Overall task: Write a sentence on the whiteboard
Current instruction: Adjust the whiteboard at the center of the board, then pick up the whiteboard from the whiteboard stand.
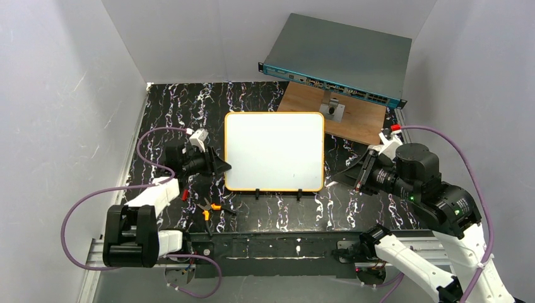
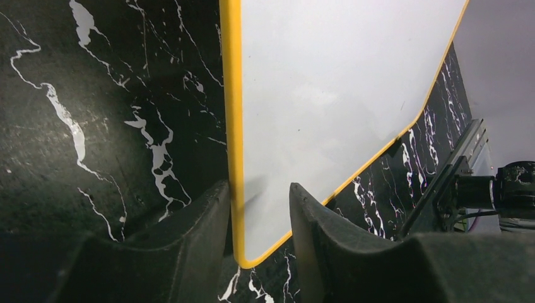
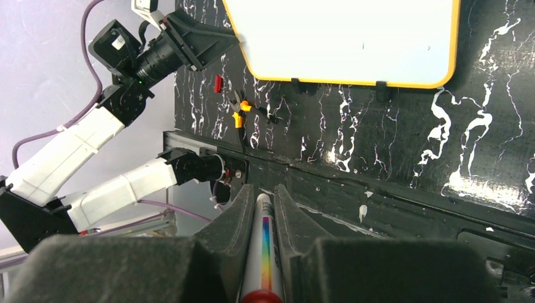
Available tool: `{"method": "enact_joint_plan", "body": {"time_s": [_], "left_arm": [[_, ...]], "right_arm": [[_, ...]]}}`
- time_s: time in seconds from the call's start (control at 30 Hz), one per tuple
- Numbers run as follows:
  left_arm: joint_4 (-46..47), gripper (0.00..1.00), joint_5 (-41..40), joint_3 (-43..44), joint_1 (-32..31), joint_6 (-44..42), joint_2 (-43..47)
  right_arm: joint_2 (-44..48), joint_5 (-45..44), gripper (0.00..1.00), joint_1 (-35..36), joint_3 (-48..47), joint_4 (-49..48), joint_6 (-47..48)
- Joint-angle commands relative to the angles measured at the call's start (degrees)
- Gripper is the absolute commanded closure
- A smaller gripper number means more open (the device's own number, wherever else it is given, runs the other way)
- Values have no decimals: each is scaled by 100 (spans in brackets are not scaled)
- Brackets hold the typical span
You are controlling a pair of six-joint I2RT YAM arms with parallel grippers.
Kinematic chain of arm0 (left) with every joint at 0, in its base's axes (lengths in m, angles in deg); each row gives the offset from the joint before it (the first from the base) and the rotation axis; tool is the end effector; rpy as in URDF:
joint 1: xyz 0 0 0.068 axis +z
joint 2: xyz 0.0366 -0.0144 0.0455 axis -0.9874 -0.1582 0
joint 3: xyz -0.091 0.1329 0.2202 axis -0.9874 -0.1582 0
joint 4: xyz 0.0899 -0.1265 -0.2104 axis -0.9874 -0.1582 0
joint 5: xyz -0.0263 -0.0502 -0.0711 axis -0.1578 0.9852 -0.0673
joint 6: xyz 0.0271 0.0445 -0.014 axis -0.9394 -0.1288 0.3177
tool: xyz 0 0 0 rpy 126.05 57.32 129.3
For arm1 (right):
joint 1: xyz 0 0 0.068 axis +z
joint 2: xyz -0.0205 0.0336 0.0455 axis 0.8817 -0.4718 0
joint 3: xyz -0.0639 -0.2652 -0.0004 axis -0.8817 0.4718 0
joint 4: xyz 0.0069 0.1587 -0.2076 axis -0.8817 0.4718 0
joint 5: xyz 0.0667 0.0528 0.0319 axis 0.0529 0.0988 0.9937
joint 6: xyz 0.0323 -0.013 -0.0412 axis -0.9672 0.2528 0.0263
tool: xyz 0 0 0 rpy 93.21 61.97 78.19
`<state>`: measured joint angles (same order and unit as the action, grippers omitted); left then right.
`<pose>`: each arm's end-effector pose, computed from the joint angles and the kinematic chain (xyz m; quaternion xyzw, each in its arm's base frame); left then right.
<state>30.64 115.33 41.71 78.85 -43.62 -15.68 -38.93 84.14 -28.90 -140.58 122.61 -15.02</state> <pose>0.2424 -0.0335 0.1878 0.0976 0.8172 -0.3882 0.4148 0.0693 0.0507 0.4109 0.0863 0.8488 0.3842 0.3527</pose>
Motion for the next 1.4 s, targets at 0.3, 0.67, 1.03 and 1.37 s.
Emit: {"method": "enact_joint_plan", "body": {"time_s": [0.3, 0.67, 1.03, 1.37], "left_arm": [[-286, 70, -482, -628, -289, 351, 1491], [-695, 70, -1505, -1140, -1127, 1035, 2706], [-4144, 35, -1229, 5225, -1137, -1738, -839], [-4675, 26, -838, 7229, -1183, -2010, -3184]], "right_arm": [[139, 176, 99, -31, 201, -289, 128], [278, 37, 99, -32, 275, -286, 66], [370, -145, 99, -28, 293, -248, -6], [501, -385, 99, -29, 116, -179, 8]]}}
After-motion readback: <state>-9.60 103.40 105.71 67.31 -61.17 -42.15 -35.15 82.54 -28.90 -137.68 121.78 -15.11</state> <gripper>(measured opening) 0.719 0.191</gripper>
